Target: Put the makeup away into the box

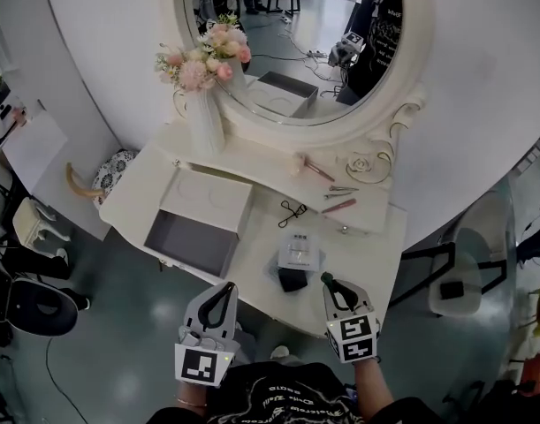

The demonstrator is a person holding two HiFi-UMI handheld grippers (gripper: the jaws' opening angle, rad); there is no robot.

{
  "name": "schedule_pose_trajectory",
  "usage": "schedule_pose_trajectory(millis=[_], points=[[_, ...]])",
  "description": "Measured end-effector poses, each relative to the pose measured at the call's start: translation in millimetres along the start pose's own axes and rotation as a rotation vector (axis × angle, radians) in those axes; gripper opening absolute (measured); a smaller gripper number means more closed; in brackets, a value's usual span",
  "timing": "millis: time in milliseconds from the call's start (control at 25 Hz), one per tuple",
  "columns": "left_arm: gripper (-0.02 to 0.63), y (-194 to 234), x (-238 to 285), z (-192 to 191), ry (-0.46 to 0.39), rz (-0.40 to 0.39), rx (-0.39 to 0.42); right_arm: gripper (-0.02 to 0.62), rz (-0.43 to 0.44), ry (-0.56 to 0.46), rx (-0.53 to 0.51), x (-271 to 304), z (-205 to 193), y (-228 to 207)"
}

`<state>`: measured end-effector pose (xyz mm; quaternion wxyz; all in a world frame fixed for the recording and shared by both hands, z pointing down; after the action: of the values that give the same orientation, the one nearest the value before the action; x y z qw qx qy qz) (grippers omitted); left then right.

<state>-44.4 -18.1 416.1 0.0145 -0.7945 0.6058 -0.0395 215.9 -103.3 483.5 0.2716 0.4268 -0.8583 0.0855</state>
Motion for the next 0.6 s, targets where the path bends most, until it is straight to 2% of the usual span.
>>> schedule_pose_trajectory(millis=[600], points=[[0.015, 85, -16, -11, -0.002, 0.084, -0.006, 0.057, 0.075, -0.038, -0.051, 52, 51, 58]])
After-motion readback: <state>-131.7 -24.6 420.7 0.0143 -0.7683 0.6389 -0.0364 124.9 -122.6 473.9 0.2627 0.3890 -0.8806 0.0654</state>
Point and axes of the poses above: the fingertips, and each gripper's own axes: x forward along the fingers, y to its left, z out of its top, the point moved 9 cm from there along -x, backward along the fingers, and after that the axes turned 3 degrees about -y, right-handed, at the moved point
